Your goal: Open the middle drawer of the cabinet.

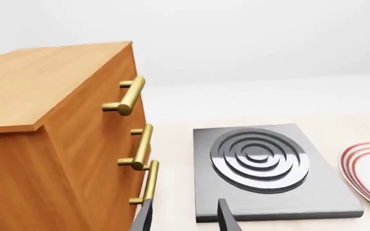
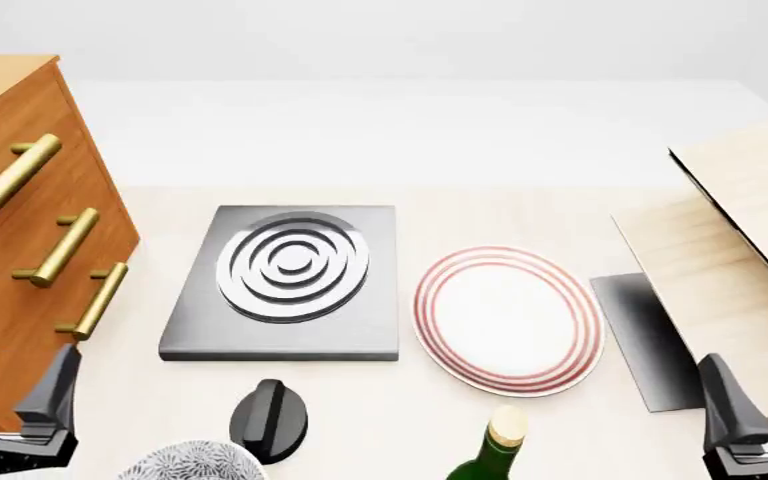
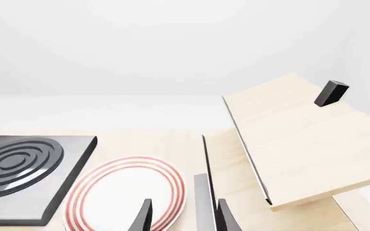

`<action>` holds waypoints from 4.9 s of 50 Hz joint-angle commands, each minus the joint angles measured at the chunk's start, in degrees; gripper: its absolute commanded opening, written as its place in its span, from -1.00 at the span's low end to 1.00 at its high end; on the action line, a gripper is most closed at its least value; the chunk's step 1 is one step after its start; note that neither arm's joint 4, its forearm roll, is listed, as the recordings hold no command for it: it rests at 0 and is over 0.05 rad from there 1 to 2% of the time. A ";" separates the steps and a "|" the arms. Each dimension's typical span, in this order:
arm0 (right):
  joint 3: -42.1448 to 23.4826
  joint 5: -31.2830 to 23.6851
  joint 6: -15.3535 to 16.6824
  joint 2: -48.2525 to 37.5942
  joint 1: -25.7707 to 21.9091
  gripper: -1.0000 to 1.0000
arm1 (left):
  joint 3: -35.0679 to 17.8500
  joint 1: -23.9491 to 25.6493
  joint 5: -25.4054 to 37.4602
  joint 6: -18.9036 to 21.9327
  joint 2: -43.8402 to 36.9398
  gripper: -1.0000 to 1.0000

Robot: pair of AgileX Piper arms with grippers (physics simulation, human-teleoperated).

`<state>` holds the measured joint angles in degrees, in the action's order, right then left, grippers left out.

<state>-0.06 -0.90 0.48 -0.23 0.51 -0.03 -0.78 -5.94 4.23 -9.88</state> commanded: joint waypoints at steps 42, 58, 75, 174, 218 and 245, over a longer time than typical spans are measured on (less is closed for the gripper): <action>0.06 -0.20 -0.15 0.23 -0.04 1.00 | -8.60 4.61 -7.62 15.06 -9.51 1.00; 0.06 -0.18 -0.15 0.23 -0.05 1.00 | -8.08 5.03 -11.79 24.11 -10.98 1.00; 0.06 -0.19 -0.17 0.23 -0.03 1.00 | -6.88 3.34 -23.80 32.05 -22.96 1.00; 0.06 -0.18 -0.20 0.23 0.04 1.00 | -5.21 -4.67 -63.96 52.68 -65.64 1.00; 0.06 -0.18 -0.22 0.23 0.11 1.00 | -11.72 -9.87 -63.95 53.83 -75.60 1.00; 0.06 -0.15 -0.21 0.23 0.02 1.00 | -14.68 -12.72 -63.95 52.63 -79.27 1.00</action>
<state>-0.03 -1.04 0.41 -0.11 0.64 -13.99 -13.21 -69.90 58.34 -91.57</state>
